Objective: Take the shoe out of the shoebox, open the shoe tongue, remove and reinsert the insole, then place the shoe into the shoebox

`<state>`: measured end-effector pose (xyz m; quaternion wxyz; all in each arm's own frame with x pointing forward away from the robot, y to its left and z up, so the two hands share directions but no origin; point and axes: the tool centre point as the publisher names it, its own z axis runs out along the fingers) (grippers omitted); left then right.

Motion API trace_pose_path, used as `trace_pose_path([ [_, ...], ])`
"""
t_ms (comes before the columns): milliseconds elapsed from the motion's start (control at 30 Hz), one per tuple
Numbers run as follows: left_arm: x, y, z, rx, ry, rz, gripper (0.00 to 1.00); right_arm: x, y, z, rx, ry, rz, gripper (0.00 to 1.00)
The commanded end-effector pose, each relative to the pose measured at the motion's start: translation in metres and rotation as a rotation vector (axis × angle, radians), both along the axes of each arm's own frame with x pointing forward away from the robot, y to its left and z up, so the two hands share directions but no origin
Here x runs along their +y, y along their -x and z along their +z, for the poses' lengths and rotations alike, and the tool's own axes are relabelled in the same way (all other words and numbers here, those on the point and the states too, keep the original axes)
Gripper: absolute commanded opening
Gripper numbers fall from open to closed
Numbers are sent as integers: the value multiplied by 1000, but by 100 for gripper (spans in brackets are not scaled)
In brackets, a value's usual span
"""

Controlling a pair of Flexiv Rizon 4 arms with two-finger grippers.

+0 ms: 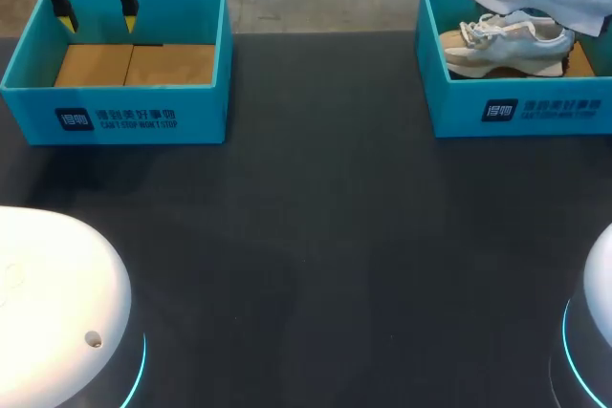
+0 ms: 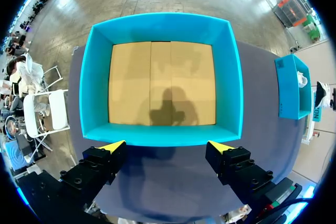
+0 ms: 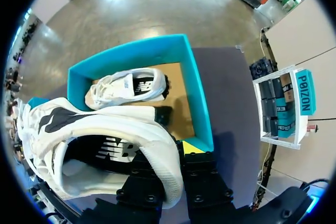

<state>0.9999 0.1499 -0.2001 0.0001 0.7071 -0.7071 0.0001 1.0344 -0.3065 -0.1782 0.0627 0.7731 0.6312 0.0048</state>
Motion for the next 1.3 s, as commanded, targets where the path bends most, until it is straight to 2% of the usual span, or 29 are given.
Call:
trace_pose_path([
  [33,0,0,0,0,0,0,100,4,9,10,-2,7,27,0],
  [1300,0,0,0,0,0,0,100,5,11,12,1,2,29,0],
])
